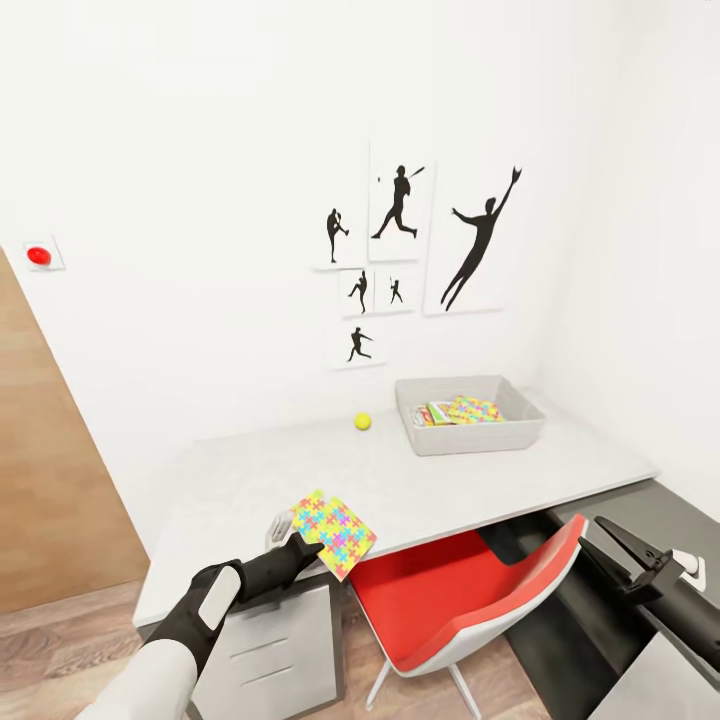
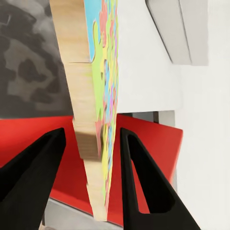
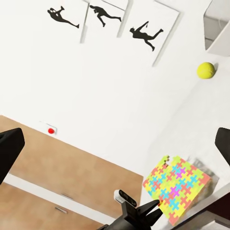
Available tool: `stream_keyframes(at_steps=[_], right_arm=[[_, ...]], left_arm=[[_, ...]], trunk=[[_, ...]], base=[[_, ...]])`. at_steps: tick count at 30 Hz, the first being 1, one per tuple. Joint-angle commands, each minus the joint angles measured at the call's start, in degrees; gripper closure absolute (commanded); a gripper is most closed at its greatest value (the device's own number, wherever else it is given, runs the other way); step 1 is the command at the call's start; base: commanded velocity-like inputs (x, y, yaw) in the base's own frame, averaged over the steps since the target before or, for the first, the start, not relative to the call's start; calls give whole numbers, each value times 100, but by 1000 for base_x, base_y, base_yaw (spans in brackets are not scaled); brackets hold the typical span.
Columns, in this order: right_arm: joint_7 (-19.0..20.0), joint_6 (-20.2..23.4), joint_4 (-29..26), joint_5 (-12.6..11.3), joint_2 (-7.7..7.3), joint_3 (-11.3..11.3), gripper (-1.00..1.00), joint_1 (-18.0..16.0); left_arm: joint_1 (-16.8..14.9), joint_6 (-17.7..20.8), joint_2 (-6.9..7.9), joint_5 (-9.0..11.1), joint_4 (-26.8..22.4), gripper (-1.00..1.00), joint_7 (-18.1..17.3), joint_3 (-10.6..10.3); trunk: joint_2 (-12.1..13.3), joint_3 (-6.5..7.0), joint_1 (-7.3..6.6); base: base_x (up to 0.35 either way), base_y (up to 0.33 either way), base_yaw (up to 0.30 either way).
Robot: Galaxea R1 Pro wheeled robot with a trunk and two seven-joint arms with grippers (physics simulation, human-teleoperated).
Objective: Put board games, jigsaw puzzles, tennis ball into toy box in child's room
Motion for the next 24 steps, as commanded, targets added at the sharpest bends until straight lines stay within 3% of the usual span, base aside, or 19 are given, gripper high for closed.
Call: stream_keyframes(at_steps=[1, 7, 14, 16, 19, 21, 24], right_arm=[[7, 29, 1, -8, -1, -4, -100, -5], [-44, 29, 1, -10, -1, -4, -100, -5], [-70, 29, 1, -8, -1, -4, -100, -5], [-71, 29, 1, -8, 4, -4, -100, -5], [-71, 29, 1, -9, 7, -4, -100, -5], [-72, 29, 1, -10, 6, -4, -100, -5], [-72, 29, 1, -10, 8, -11, -100, -5]], left_arm=[[-5, 39, -6, -1, -1, 100, -12, 38], [-5, 162, -2, -2, -47, 100, -52, 37], [-6, 1374, 249, -7, -881, 100, -484, 4], [-6, 1779, 429, -6, -1181, 100, -581, 3], [-6, 2058, 676, 1, -1402, 100, -722, 7], [-6, 2205, 918, 5, -1487, 100, -1033, 9], [-6, 2261, 1130, -4, -1519, 100, -1681, -6]], trunk=[[35, 10, -21], [275, 117, -153], [556, 243, -307], [636, 279, -351], [757, 333, -417], [837, 369, -461], [957, 423, -526]], base=[[0, 0, 0], [0, 0, 0], [0, 0, 0], [0, 0, 0], [0, 0, 0], [0, 0, 0], [0, 0, 0]])
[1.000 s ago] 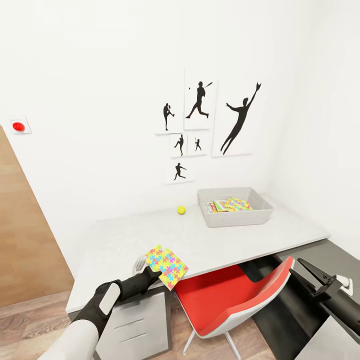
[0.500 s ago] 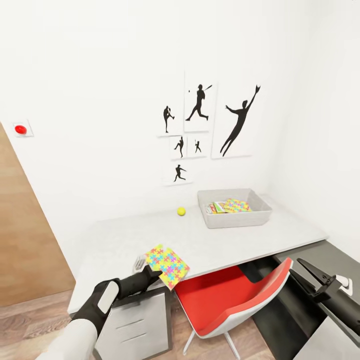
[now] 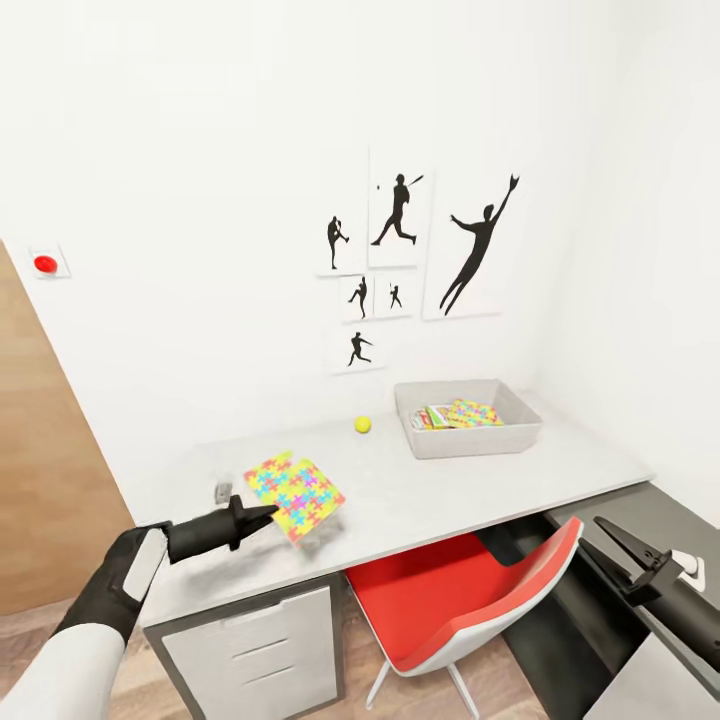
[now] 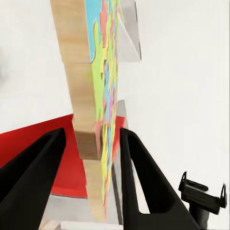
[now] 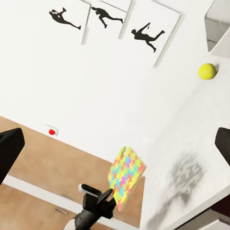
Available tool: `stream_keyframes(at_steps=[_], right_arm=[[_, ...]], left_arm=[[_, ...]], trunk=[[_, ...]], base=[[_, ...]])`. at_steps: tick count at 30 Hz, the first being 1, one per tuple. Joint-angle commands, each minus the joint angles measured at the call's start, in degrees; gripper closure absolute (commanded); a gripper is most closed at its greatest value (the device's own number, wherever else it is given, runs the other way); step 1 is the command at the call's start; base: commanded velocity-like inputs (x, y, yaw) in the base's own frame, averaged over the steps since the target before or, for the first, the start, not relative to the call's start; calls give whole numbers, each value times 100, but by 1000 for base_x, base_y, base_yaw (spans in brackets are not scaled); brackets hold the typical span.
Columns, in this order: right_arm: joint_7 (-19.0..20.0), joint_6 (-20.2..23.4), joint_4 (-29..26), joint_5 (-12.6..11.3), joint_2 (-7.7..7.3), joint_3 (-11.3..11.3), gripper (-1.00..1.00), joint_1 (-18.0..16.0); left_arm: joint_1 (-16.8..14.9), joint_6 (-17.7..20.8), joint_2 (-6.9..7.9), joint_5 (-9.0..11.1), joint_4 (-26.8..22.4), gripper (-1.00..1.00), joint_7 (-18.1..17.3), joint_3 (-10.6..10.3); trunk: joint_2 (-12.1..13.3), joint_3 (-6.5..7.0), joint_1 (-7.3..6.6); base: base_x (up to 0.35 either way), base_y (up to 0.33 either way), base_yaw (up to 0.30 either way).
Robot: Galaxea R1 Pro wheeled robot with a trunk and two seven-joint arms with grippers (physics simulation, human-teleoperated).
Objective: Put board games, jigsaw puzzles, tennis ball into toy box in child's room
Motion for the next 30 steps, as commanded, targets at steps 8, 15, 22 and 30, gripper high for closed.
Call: stream_keyframes(at_steps=[8, 15, 22, 30], right_arm=[[7, 29, 1, -12, -8, -15, -100, -5], [7, 15, 7, -7, -7, -15, -100, -5], [13, 12, 324, -15, -8, -23, -100, -5], [24, 20, 352, -16, -3, -108, -100, -5]], left_arm=[[-5, 122, 620, -84, -9, 100, -1874, -300], [-5, 131, 1096, -144, -1, 100, -3378, -1068], [-5, 119, 1130, -150, 0, 100, -3463, -1147], [-5, 112, 1131, -151, 0, 100, -3465, -1152]], trunk=[[314, 133, -174], [594, 259, -328], [875, 385, -481], [955, 421, -525]], base=[[0, 0, 0], [0, 0, 0], [0, 0, 0], [0, 0, 0]])
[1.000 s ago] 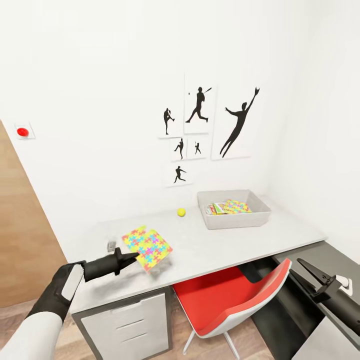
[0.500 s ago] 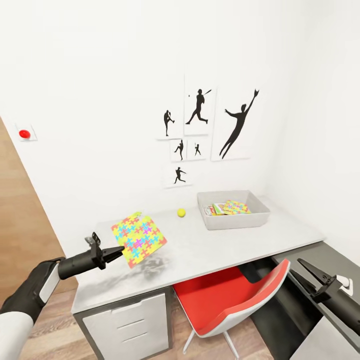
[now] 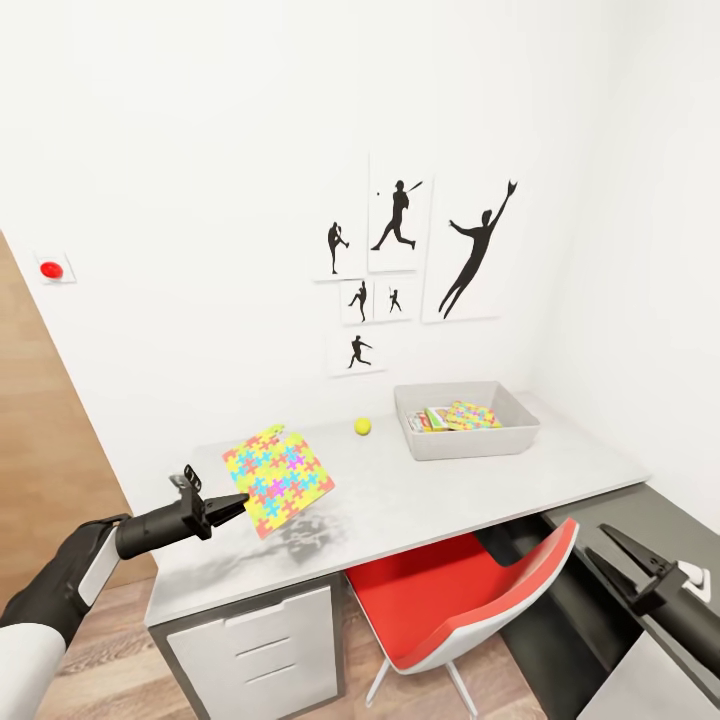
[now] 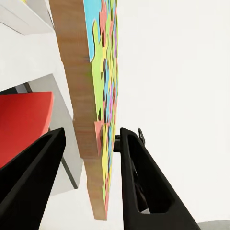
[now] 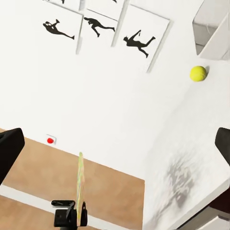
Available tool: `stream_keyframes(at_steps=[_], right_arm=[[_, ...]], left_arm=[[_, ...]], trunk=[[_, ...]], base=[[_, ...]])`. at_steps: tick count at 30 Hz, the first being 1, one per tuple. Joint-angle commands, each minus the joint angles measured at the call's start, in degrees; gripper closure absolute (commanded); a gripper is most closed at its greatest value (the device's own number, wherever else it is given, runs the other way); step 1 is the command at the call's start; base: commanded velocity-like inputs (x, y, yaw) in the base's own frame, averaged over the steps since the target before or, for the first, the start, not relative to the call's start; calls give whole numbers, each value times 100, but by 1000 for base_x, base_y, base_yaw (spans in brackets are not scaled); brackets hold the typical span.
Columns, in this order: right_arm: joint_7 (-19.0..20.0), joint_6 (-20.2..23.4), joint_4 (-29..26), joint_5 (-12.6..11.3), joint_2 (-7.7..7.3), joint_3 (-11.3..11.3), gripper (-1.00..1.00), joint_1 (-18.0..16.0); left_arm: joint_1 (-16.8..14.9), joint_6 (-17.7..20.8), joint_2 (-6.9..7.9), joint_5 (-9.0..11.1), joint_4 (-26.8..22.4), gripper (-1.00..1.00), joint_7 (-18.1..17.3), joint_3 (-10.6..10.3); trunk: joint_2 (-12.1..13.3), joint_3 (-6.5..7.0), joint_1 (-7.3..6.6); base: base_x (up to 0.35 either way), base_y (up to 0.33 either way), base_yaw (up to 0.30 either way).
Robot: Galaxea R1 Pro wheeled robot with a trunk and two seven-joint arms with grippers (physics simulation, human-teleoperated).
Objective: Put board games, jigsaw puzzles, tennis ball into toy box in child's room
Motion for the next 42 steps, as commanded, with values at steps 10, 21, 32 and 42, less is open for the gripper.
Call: stream_keyframes(at_steps=[10, 21, 32, 42], right_arm=[[-405, 86, -141, 246, -64, -12, -100, -11], [-749, 125, -528, 527, -54, -206, -100, -6], [-746, 135, -530, 519, -58, -211, -100, -6], [-748, 244, -997, 523, -61, -212, -100, -4]], left_arm=[[-5, 60, 2, -6, 0, 100, -10, -1], [-5, 60, 19, -40, 0, 100, -15, 0], [-5, 60, 45, -41, 0, 100, -22, 8], [-5, 60, 46, -38, 0, 100, -22, 8]], trunk=[[-13, -13, 4], [-13, -10, 4], [-13, 19, 4], [-13, 41, 4]], base=[[0, 0, 0], [0, 0, -16], [0, 0, -251], [0, 0, -276]])
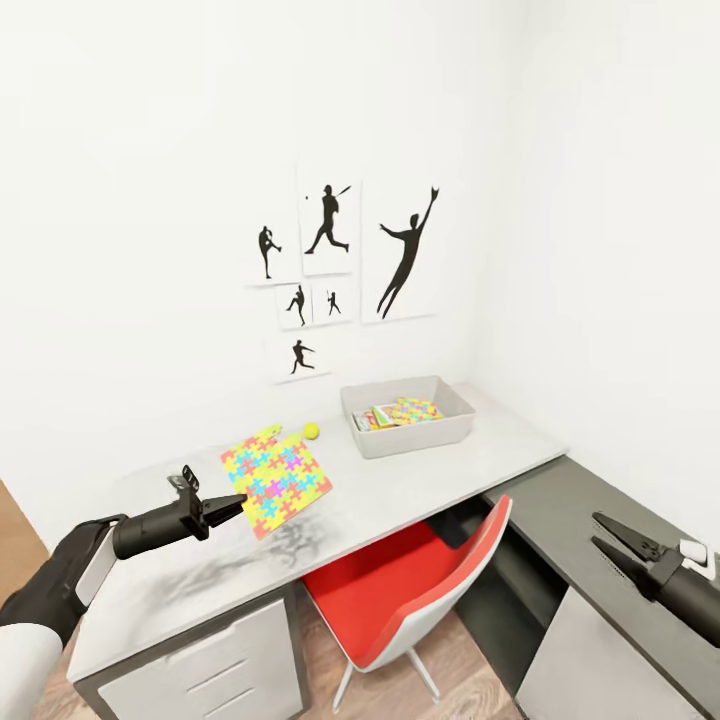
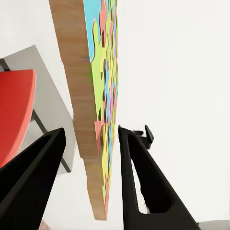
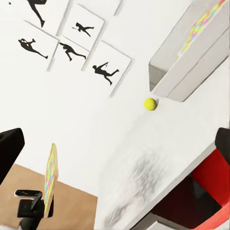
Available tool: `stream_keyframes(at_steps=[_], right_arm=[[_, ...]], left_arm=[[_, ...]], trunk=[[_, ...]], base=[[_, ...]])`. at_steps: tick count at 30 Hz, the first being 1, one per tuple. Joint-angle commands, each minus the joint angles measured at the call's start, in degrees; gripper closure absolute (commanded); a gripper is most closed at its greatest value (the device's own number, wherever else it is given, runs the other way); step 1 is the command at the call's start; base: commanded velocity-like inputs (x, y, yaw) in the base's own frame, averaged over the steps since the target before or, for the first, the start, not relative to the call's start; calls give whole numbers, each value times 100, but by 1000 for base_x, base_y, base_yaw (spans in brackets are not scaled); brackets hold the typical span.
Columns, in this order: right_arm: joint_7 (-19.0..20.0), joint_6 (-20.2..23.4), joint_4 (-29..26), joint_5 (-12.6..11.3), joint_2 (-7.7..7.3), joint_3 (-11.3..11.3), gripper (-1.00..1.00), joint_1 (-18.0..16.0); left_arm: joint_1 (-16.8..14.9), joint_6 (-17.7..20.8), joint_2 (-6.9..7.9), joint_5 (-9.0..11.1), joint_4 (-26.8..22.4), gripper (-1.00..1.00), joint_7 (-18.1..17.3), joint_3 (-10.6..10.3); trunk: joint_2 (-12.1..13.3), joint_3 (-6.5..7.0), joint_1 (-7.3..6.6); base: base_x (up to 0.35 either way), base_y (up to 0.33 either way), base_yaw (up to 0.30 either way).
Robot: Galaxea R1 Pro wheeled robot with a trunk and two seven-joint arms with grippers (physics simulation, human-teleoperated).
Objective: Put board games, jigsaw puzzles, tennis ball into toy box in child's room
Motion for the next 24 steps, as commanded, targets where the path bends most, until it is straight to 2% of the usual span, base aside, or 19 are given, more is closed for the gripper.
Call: stream_keyframes(at_steps=[1, 5, 9, 12, 15, 19, 24], right_arm=[[11, 84, -91, 10, -1, -10, -100, -8], [-8, 746, -444, 10, -9, -213, -100, -58], [-7, 1004, -512, -8, 2, -357, -100, -79], [103, 1026, -635, -44, 45, -463, -100, -29], [503, 1026, -678, -67, 55, -596, -100, -4], [973, 1026, -691, -66, 53, -656, -100, 6], [1080, 1026, -699, -65, 80, -638, -100, 8]], left_arm=[[-3, 61, 3, 16, -3, 100, -12, 0], [-3, 60, 3, 12, -3, 100, -7, 1], [-3, 7, 2, 11, -3, 100, -9, 3], [-3, -39, 40, 11, -3, 100, -6, 7], [-3, -56, 87, 11, -3, 100, -4, 2], [-3, -65, 98, 18, -3, 100, -4, -15], [-3, -77, 98, 16, -3, 100, 2, -8]], trunk=[[-13, -13, 4], [-13, -12, 4], [-13, -12, 4], [-13, -13, 4], [-13, -20, 4], [-13, -32, 4], [-13, -35, 4]], base=[[0, 0, -270], [0, 0, -264], [0, 0, -256], [0, 0, -228], [0, 0, -192], [0, 0, -124], [19, 0, -24]])
